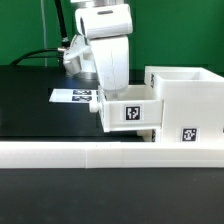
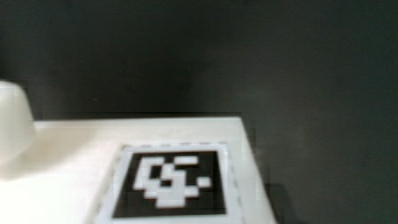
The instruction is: Assemble drawer
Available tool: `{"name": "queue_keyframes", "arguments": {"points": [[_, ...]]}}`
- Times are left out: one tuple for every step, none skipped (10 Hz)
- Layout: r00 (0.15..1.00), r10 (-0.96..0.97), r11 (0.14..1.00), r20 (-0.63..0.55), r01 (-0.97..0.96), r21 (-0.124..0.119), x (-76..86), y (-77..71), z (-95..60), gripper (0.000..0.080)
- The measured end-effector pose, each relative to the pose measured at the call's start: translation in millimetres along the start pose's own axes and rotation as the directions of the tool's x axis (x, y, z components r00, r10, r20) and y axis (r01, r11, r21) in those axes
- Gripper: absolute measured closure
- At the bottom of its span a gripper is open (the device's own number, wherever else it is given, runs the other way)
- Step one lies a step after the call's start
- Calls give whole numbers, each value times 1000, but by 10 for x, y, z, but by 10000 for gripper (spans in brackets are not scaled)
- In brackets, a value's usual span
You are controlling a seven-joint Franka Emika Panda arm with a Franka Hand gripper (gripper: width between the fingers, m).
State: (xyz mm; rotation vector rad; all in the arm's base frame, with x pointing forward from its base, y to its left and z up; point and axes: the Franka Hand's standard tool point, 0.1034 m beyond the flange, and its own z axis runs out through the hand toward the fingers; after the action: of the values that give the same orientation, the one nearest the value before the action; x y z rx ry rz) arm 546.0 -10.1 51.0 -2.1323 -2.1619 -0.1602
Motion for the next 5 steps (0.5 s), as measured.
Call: {"name": "queue_keyframes", "arguments": {"points": [[1000,-1,1000,0,1,0,7,1,0,755],[1000,-6,1000,-1,6,0,37,2,3,755],[1000,-12,1000,-1,12,0,66,7,4,755],[1000,-17,1000,-1,17,1,96,8,8,755],[1000,-22,1000,-1,22,1,124,11,11,755]]}}
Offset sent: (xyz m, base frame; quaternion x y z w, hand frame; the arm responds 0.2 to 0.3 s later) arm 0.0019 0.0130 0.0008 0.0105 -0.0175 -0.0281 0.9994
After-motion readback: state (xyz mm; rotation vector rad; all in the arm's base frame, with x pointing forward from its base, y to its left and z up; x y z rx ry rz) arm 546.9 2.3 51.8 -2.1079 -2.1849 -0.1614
